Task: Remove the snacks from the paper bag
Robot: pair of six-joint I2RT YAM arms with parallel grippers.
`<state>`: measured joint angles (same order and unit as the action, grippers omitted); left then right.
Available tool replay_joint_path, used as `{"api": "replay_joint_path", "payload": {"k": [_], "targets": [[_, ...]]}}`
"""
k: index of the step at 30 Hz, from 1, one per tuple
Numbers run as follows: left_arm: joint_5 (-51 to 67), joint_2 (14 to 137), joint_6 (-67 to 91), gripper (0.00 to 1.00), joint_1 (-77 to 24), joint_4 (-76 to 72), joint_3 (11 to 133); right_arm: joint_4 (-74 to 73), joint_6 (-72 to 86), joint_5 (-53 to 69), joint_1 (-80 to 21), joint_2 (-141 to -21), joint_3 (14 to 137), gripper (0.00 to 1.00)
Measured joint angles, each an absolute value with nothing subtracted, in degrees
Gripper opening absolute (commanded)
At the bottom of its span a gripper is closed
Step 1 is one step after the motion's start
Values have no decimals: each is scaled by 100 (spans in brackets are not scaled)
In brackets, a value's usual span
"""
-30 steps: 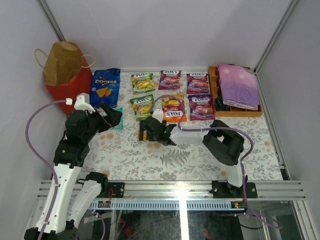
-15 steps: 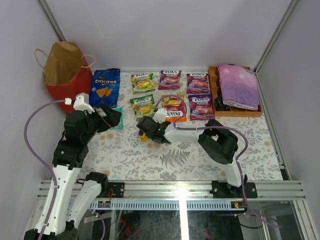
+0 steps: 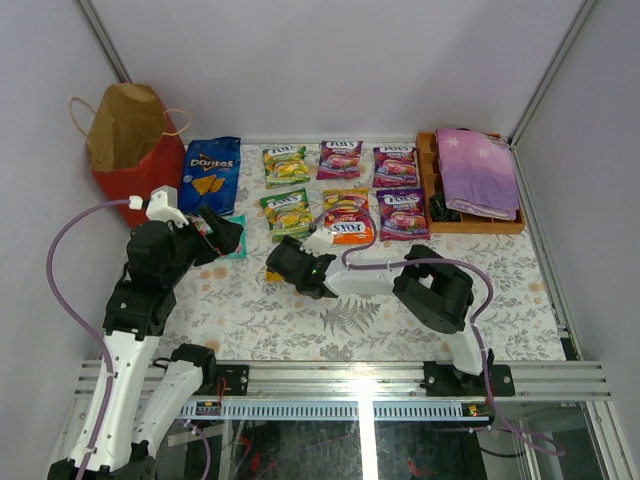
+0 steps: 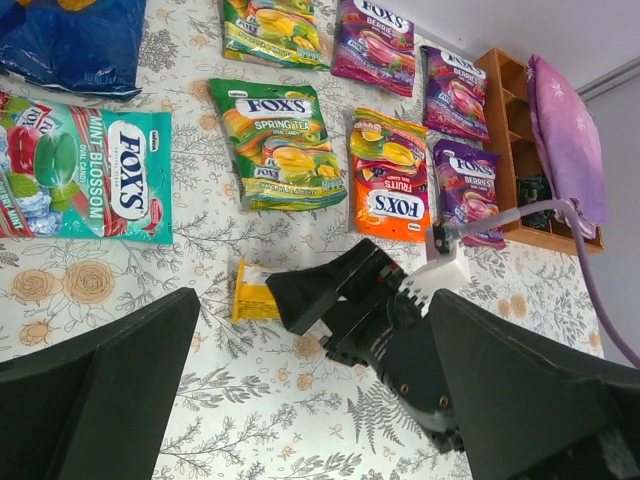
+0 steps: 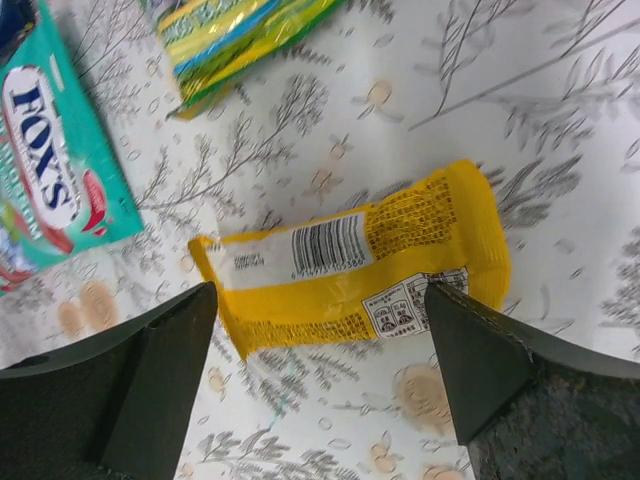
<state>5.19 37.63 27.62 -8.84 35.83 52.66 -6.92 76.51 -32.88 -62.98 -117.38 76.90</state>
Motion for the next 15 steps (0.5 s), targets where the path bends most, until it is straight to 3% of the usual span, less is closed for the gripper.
{"api": "replay_joint_path", "payload": {"k": [10, 15], "targets": [[517, 3697, 2696, 100, -884, 3736, 5369, -368, 8200, -3503, -6580, -11782, 7605, 92], [521, 3701, 2620, 100, -884, 3743, 5371, -362, 8075, -3695, -6580, -11607, 7419, 100]]}}
